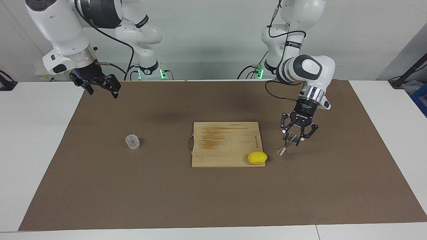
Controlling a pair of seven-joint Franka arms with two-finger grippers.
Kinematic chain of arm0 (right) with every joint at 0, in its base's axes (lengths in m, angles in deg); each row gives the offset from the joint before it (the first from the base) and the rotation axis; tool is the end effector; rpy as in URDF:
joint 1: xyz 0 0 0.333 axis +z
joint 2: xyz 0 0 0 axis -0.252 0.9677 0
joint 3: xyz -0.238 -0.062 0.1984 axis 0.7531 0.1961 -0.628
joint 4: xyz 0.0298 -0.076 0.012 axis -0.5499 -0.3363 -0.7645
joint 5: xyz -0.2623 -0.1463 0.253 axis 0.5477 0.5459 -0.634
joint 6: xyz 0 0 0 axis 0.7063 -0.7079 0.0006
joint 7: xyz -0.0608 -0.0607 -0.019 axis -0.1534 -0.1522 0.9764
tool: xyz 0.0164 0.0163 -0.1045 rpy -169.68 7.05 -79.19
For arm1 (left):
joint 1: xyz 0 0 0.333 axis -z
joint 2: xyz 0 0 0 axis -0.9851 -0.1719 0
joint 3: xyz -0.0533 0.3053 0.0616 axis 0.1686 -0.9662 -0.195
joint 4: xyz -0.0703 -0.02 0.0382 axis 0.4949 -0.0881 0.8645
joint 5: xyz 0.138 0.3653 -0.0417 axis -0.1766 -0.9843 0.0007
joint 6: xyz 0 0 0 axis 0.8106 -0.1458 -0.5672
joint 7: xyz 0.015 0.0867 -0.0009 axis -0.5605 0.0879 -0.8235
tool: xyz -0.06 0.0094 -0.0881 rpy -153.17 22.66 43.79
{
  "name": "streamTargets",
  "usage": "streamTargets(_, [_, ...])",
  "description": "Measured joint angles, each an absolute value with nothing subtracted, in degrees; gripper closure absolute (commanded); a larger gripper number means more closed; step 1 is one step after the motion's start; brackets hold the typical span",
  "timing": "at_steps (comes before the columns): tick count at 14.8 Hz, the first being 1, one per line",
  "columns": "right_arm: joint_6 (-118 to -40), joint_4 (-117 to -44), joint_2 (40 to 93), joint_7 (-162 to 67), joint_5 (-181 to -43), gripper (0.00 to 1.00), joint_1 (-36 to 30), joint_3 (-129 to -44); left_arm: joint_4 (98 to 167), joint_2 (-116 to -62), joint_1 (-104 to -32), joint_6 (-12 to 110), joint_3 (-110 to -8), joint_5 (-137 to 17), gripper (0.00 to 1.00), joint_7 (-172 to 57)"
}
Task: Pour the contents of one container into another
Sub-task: 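Carry the metal cup with the left gripper over the wooden board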
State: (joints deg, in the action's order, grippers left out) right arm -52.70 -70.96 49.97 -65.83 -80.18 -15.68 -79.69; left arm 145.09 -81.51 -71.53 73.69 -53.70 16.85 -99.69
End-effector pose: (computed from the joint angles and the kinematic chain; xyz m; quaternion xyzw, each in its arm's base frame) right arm 0.5476 -0.0081 0.6007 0.9950 -0.0974 -0.0197 0.0119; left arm 0.5494 -0.1101 0.4097 0.3297 0.7988 -0.1186 0.4890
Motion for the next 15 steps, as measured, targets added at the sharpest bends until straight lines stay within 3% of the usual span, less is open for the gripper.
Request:
streamTargets(6, [-52.7,-71.0,50.0,-64.4,-80.2,0.04,-17.3,-79.4,141.4,-82.4,-65.1,72.2,-52.3,14.0,1.00,-101.3])
streamTargets(9, [-52.7,-71.1,50.0,-67.3,-80.2,0.01,-17.5,-79.4,139.1,-83.6,-62.6,72.1,-51.4,12.3,1.00,-105.4])
streamTargets(15, [-53.6,-71.3,50.0,-89.1,-80.5,0.00,-17.5,-79.4,131.4,-91.6,-57.6,72.8,-50.6,-1.3,1.00,-122.0])
